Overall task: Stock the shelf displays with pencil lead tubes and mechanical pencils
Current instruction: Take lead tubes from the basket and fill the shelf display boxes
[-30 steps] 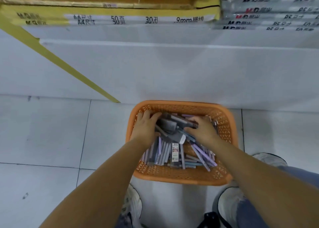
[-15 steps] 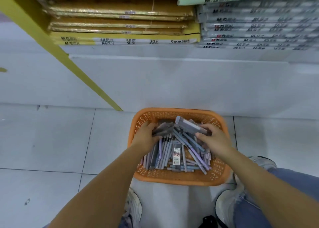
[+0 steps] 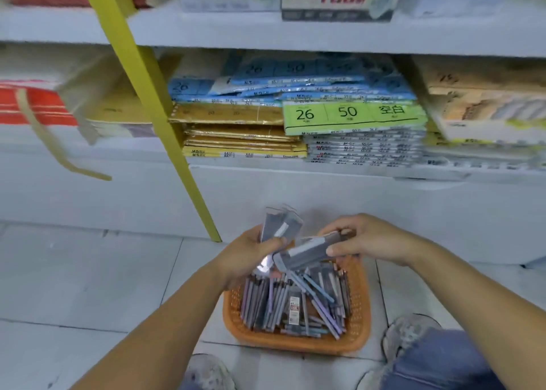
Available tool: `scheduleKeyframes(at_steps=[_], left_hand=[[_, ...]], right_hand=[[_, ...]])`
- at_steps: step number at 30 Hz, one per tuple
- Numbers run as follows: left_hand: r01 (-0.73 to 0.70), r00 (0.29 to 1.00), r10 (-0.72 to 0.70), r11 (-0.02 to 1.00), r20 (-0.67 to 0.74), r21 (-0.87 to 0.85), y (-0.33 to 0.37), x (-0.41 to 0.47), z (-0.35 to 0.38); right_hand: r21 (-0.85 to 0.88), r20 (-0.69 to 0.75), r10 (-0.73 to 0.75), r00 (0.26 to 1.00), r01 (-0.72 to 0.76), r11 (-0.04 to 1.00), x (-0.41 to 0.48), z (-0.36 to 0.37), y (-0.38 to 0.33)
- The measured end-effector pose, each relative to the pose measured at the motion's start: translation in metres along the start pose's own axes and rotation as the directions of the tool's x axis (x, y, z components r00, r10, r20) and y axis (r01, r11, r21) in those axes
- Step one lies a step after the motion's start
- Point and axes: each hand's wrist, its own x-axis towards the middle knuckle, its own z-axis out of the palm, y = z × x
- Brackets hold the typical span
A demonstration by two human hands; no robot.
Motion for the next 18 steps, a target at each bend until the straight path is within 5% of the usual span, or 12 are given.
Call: scheduleKeyframes(at_steps=[10,18], left_hand=[[-0.169,0.972,0.12,0.954,0.201,0.248,0.1,-0.048,0.02],[-0.247,0.967,0.253,0.939,0.008,0.24,0.161,-0.068,0.015]], right_hand=[[-0.057,-0.054,-0.212,0.976,0.209,0.976,-0.059,-0.037,-0.087],[0.287,-0.184,-0.394,0.901,0.432,0.855,-0.073,-0.064,-0.121]])
